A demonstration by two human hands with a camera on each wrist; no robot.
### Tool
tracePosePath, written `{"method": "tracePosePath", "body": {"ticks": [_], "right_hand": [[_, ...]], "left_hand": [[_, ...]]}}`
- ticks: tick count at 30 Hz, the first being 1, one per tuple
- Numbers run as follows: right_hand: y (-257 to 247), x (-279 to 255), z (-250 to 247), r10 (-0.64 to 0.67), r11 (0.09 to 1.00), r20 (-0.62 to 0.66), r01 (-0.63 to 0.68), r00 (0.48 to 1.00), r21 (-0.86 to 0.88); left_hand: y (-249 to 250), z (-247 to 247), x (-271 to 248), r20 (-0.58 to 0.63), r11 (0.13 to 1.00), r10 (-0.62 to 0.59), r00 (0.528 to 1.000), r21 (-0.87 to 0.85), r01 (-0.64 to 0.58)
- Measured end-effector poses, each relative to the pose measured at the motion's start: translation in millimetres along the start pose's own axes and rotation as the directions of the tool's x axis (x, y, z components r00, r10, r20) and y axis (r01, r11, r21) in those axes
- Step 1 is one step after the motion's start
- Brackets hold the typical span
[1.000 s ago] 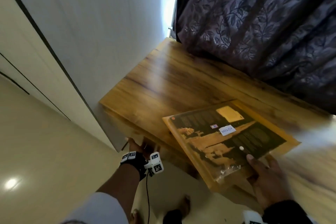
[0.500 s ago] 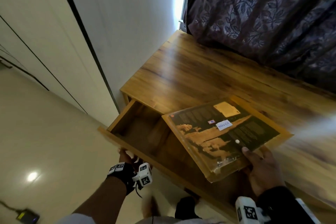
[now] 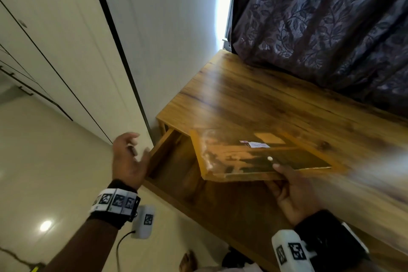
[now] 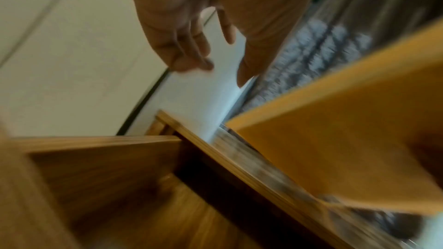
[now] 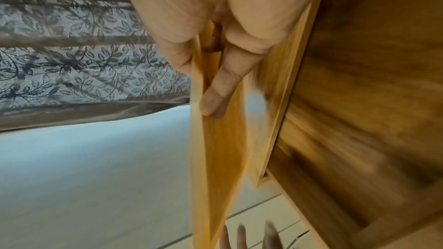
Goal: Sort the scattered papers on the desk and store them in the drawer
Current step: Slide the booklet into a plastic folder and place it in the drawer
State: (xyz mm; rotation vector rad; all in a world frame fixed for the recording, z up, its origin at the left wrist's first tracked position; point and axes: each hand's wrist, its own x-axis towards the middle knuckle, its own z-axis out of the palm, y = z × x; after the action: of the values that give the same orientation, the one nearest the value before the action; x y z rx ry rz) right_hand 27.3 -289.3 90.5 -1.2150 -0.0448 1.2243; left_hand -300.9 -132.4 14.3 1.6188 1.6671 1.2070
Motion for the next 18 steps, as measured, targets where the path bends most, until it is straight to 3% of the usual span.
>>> {"method": "tracePosePath", "body": {"ticks": [1, 2, 4, 8, 10, 12, 14, 16, 18], "right_hand": [[0, -1, 9, 0.016, 1.0, 0.034, -0.016, 0.999, 0.021], [0, -1, 18, 0.028, 0.999, 0.066, -0.03, 0.997, 0.031], [0, -4, 35, 0.046, 0.999, 0.134, -0.049, 0.99, 0.016], [2, -8, 47, 0.071, 0.997, 0.23, -0.061, 0.971, -0.053], [1, -8, 43, 0.11, 0.991, 0.241, -0.088, 0.964, -0.1], [0, -8, 36, 0.111, 0.988, 0.229, -0.082, 0.967, -0.131], [-2, -8, 26, 0.094, 0.987, 0.188, -0.067, 0.978, -0.144], [-11, -7, 8, 0.096, 0.993, 0.105, -0.087, 0.99, -0.081], [-26, -5, -16, 0.113, 0.993, 0.02, -0.113, 0.993, 0.021]], "left_hand": [[19, 2, 1, 0.177, 0.992, 0.124, 0.976, 0.0, -0.126], [35, 5, 1, 0.324, 0.979, 0.201, 0.924, -0.046, -0.197], [58, 15, -3, 0.52, 0.958, 0.287, 0.805, -0.182, -0.224], [68, 34, 0, 0.698, 0.957, 0.067, 0.713, -0.247, 0.152], [64, 42, 6, 0.761, 0.859, 0.02, 0.649, -0.345, 0.378], [57, 39, 4, 0.76, 0.874, 0.08, 0.645, -0.365, 0.322], [52, 35, 9, 0.717, 0.861, 0.102, 0.69, -0.411, 0.299], [46, 27, 18, 0.656, 0.908, 0.187, 0.731, -0.399, 0.126], [40, 11, 24, 0.647, 0.936, 0.241, 0.723, -0.353, 0.004]]}}
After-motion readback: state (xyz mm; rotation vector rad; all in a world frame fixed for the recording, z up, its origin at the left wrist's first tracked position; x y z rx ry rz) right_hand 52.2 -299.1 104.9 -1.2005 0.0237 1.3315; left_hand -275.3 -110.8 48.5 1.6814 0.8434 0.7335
